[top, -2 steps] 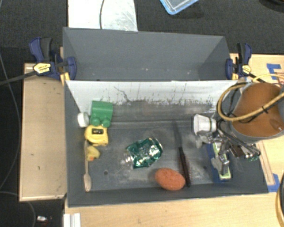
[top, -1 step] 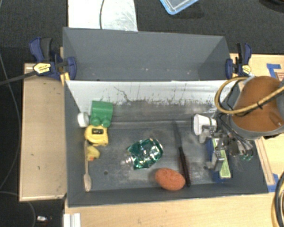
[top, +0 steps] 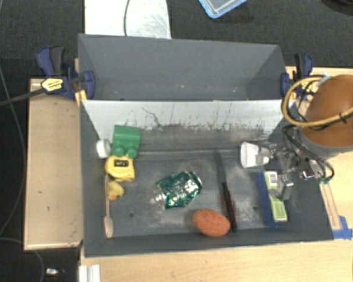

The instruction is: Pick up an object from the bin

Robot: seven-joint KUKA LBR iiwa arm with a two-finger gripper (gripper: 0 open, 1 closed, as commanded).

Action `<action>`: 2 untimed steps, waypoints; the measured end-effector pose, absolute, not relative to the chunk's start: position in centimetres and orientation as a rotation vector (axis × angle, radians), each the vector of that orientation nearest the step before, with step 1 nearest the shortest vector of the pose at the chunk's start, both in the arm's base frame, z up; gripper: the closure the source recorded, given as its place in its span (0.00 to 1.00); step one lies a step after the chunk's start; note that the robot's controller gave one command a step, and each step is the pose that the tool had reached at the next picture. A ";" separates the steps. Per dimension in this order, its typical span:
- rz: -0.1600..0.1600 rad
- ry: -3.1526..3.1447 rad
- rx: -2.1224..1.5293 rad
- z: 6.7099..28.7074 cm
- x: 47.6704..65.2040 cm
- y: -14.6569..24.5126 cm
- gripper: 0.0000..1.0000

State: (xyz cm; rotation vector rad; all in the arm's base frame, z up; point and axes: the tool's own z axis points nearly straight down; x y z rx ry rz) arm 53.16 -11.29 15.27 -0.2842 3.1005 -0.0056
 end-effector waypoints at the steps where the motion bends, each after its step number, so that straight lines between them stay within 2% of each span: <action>1: -0.005 3.106 -0.192 11.3 52.1 -6.2 0.00; 2: -0.002 3.102 -0.264 10.2 50.9 -4.3 0.00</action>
Offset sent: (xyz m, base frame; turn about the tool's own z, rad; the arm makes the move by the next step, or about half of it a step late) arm -0.0365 0.0280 -0.0273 -0.0582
